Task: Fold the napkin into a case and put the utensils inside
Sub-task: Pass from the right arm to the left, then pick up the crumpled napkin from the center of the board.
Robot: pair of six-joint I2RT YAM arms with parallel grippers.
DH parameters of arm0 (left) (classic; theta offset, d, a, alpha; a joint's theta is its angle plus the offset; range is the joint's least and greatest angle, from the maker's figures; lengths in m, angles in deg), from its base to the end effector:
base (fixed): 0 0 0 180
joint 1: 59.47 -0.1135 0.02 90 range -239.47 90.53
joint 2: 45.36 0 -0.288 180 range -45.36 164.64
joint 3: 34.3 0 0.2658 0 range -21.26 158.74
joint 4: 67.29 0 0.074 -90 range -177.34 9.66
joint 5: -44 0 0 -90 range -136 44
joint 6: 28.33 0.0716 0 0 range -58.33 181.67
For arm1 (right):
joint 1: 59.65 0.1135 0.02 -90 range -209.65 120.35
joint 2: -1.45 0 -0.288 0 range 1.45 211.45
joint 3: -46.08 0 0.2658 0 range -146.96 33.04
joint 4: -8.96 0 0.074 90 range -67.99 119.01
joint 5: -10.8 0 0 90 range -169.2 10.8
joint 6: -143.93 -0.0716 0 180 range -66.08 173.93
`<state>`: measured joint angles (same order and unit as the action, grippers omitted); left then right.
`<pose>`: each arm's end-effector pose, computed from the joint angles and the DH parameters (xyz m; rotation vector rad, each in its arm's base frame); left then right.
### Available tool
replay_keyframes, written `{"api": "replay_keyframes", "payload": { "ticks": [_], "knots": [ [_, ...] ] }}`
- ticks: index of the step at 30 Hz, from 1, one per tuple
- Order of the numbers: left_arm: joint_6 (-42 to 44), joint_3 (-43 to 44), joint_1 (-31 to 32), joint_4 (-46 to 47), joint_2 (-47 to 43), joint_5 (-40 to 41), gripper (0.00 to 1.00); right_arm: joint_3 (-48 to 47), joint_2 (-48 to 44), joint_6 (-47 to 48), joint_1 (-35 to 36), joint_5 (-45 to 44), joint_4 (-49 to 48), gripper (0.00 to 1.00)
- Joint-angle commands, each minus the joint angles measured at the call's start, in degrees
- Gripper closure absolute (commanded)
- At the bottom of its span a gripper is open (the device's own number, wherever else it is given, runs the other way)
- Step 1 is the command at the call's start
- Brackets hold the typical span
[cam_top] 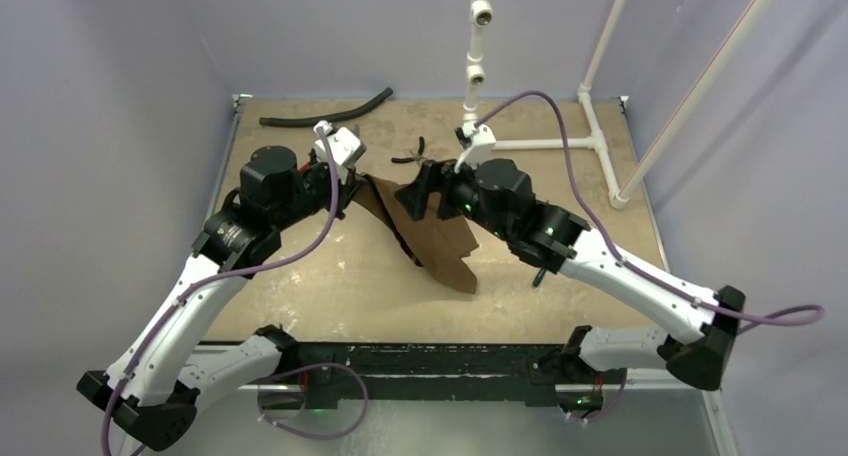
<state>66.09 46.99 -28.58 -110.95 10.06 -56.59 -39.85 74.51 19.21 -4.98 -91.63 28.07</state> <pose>0.1934 -0.1310 0.4225 0.6990 1.7725 -0.4889 0.2082 0.2671 0.4326 -0.1362 1.7713 0.9782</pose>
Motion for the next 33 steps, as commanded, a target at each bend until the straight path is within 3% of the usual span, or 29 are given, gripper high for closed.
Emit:
{"api": "replay_keyframes", "payload": {
  "ticks": [1, 6, 11, 17, 23, 33],
  "knots": [
    [6.5, 0.18, -0.04, -0.77, -1.7, -0.2, 1.0, 7.23, -5.53, 11.02, -0.46, 2.3, 5.51, 0.04],
    [6.35, 1.08, -0.01, 0.35, -1.33, 4.37, 1.0, 13.49, -2.43, 16.61, -0.44, 3.89, 8.0, 0.02],
    [6.11, 2.54, -0.05, 1.19, -0.46, 10.36, 1.0, 18.61, 2.04, 19.71, 0.07, 8.0, 4.27, 0.02],
    [8.9, 2.79, -0.06, 0.86, -0.33, 20.41, 1.0, 25.6, -1.37, 24.27, 1.65, 12.31, -2.46, 0.02],
    [8.26, 2.77, -0.06, 0.38, -0.37, 20.84, 1.0, 27.74, 2.16, 26.42, 5.35, 10.05, -5.78, 0.02],
    [7.36, 4.68, -0.05, -1.56, 0.28, 21.66, 1.0, 28.88, 12.05, 25.63, 13.71, 3.54, -12.8, 0.11]
  ]
}}
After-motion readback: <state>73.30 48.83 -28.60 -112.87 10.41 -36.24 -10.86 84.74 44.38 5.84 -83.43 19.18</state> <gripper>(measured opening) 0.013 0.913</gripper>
